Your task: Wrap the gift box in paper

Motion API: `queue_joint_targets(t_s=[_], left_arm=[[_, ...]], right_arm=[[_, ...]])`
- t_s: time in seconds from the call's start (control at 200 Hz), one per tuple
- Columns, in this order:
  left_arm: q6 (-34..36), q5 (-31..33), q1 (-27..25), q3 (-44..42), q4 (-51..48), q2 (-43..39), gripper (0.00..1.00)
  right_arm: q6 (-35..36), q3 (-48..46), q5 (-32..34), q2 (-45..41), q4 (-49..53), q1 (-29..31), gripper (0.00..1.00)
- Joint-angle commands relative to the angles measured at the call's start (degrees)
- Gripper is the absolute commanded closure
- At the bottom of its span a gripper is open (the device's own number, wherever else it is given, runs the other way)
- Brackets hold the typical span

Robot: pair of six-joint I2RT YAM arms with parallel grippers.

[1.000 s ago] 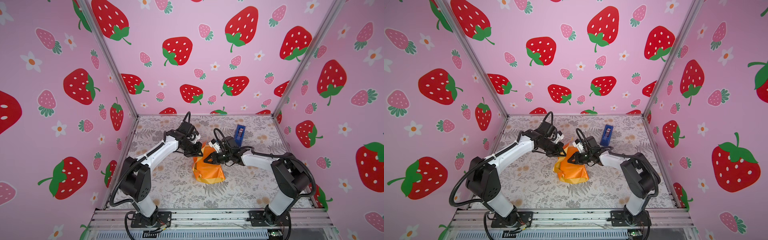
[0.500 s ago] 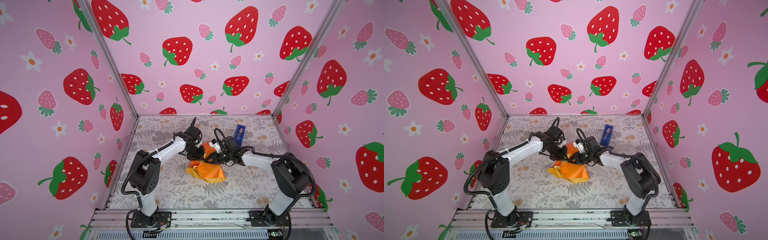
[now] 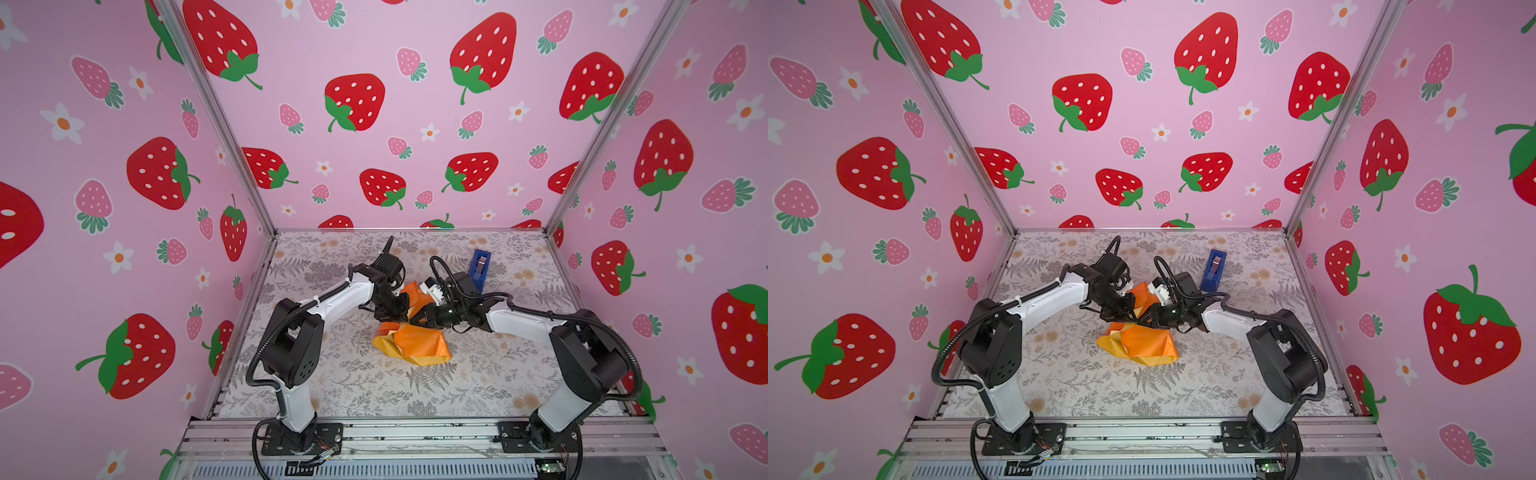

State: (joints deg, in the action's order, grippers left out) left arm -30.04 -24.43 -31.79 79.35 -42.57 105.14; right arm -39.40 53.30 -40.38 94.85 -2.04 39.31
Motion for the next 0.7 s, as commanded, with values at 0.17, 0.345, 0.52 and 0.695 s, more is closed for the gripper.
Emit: queue_joint_targets(t_s=[0.17, 0.345, 0.52, 0.695], left_arm=[[0.3, 2.6, -0.3, 0.9, -4.0, 1.9, 0.90], [0.5, 2.8, -0.3, 2.3, -5.0, 0.8, 0.90], [0.5, 2.9, -0.2, 3.8, -6.0, 0.5, 0.90], [-0.5, 1.6, -0.5, 5.8, -6.6, -0.7, 0.90]], right_arm=[[2.0, -3.3, 8.2, -9.8, 7.8, -7.8, 0.59], [3.7, -6.9, 7.1, -8.9, 7.5, -9.7, 0.50], [1.8, -9.0, 1.8, -5.7, 2.5, -8.7, 0.49], [0.6, -8.6, 1.6, -4.1, 1.0, -6.8, 0.55]])
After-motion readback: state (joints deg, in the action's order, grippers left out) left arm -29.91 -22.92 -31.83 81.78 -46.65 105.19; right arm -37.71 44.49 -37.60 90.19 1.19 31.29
